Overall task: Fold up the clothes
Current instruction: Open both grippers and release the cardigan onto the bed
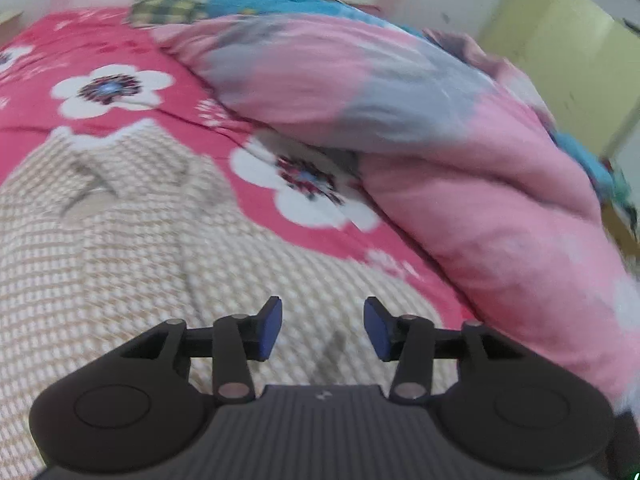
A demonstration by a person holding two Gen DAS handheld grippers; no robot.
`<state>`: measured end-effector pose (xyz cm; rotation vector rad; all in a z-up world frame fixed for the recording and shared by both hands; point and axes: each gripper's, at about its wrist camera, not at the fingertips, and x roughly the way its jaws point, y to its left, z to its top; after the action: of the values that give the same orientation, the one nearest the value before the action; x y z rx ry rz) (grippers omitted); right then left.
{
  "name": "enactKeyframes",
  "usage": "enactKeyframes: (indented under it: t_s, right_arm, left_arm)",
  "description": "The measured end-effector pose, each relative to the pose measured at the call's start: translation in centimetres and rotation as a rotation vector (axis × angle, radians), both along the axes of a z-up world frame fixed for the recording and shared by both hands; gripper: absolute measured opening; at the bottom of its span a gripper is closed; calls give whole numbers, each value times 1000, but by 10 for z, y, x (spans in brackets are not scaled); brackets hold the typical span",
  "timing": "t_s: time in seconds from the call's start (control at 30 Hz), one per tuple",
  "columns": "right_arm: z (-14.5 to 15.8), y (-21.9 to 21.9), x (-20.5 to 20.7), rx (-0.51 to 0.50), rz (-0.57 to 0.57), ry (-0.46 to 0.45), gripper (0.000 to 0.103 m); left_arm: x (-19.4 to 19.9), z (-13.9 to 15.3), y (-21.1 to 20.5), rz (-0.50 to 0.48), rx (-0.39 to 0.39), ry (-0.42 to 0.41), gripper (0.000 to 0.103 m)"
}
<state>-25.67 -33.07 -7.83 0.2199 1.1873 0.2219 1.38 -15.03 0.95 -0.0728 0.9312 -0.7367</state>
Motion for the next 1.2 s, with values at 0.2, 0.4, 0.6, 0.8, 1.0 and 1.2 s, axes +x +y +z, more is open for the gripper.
enactKeyframes:
  t_s: [0.2, 0.4, 0.6, 0.8, 1.0, 1.2]
  right_arm:
    - [13, 1, -16, -63, -12, -80, 44]
    - [40, -25, -45, -70, -123, -211, 52]
    - [65, -45, -55, -57, -256, -371, 67]
    - [85, -54, -58, -55, -333, -521, 95]
    - [102, -62, -58, -49, -422, -638, 102]
    - [102, -62, -49, -64, -484, -629, 102]
  left_arm:
    - [-20, 4, -14, -70, 10, 1, 47]
    - [-36, 22, -13, -107, -31, -71, 60]
    - [-58, 33, -24, -189, -40, -102, 68]
    - [-75, 39, -28, -247, -64, -105, 92]
    - [-89, 41, -28, -296, -84, -113, 103]
    - [-95, 38, -29, -307, -62, -116, 103]
